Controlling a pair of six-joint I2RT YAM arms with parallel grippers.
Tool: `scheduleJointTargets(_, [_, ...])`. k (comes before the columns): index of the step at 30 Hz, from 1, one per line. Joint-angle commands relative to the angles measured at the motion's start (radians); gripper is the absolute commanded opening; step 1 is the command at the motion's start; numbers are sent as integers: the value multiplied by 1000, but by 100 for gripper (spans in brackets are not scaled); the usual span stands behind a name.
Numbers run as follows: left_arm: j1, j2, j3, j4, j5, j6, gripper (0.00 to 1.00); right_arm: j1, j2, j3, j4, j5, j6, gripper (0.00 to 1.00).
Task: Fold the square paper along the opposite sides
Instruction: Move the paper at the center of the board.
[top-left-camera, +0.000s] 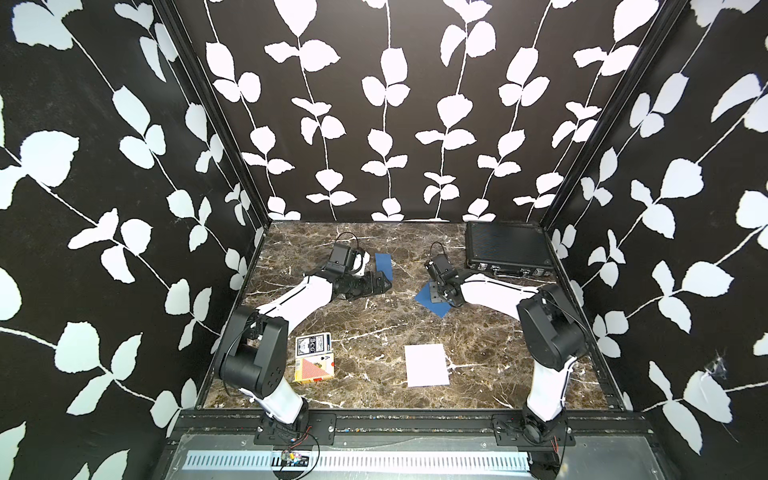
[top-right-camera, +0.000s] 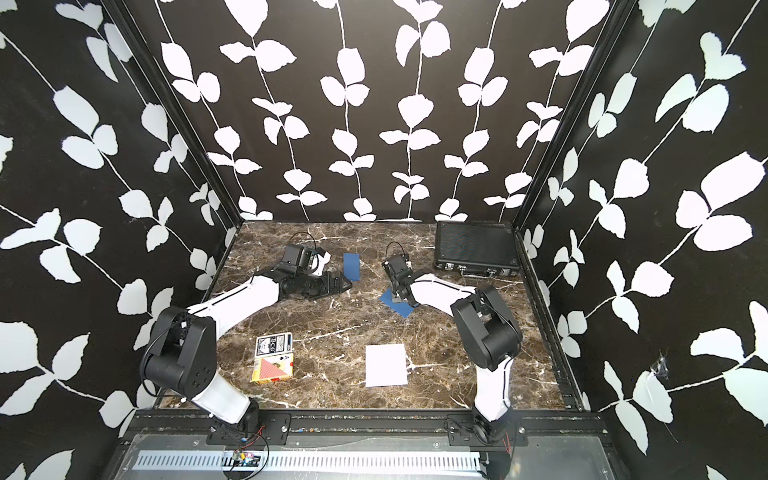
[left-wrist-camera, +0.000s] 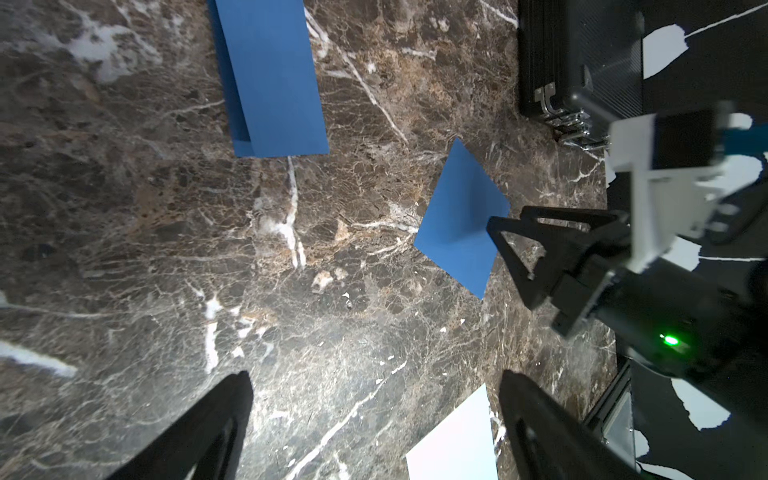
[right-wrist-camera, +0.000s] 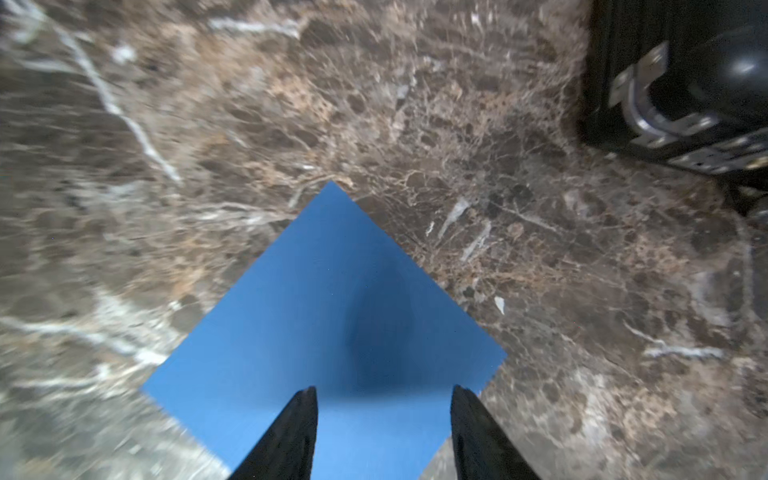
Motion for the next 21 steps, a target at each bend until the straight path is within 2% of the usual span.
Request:
scheduleJointTargets(1, [-3,21,6,6,3,-10,95,-2,31,-23,65,-17,-25,53])
scheduleJointTargets(3, [-3,26,11,4,9,-8,95,2,48,-45,86,-54,-70,53])
scheduleJointTargets(5, [-3,30,20,1,14,-6,95,10,68,-63,122,-132,-151,51])
scheduleJointTargets(9, [-1,40,49,-33,23,10,95,53,68,-108,174,-208,-316,51])
scheduleJointTargets(16, [6,25,48,-50,28,23,94,98,55,-144,199,-490,-548,51])
scheduleJointTargets(21, [8,13,22,-52,32,23,92,125,55,-131,196,-539,-650,52])
